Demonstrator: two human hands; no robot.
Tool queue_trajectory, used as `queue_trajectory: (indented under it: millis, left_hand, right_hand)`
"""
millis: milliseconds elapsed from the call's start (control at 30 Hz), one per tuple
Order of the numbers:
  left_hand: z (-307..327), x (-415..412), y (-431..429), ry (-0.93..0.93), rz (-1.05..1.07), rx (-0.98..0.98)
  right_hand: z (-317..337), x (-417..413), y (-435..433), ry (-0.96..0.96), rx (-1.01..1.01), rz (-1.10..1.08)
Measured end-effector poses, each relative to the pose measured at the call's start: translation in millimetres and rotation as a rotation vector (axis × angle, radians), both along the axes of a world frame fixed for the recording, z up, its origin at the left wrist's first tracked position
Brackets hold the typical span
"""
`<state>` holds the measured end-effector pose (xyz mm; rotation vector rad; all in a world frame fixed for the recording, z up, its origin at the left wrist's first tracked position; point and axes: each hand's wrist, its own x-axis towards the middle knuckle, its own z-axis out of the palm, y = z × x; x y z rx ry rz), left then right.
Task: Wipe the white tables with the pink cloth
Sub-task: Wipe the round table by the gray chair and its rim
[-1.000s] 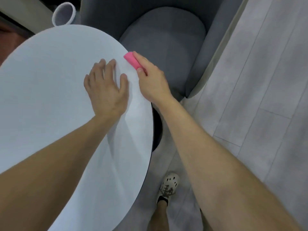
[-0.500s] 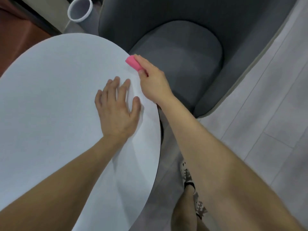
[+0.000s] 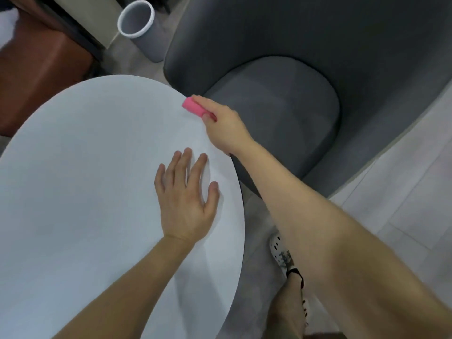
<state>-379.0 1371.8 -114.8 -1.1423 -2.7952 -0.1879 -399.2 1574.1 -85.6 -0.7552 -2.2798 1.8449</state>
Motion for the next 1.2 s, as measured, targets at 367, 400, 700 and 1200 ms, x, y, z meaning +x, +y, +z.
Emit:
queue_trajectory:
  millis: [367, 400, 700, 1200]
  left_hand:
    - [-6, 4, -1, 0.004, 0.001, -0.023]
    - [-4, 5, -1, -0.002, 0.004, -0.029]
    - [17, -21, 6, 0.044, 0.013, 0.070]
    - [0, -129, 51, 0.053, 0.522, 0.034]
  right_hand:
    - [-10, 102, -49, 0.030, 0.056, -0.130]
    - [-9, 69, -37, 0.018, 0.044, -0.101]
    - [-14, -33, 2, 0.084, -0.039, 0.127]
    - [-23, -166, 28, 0.063, 0.004, 0.559]
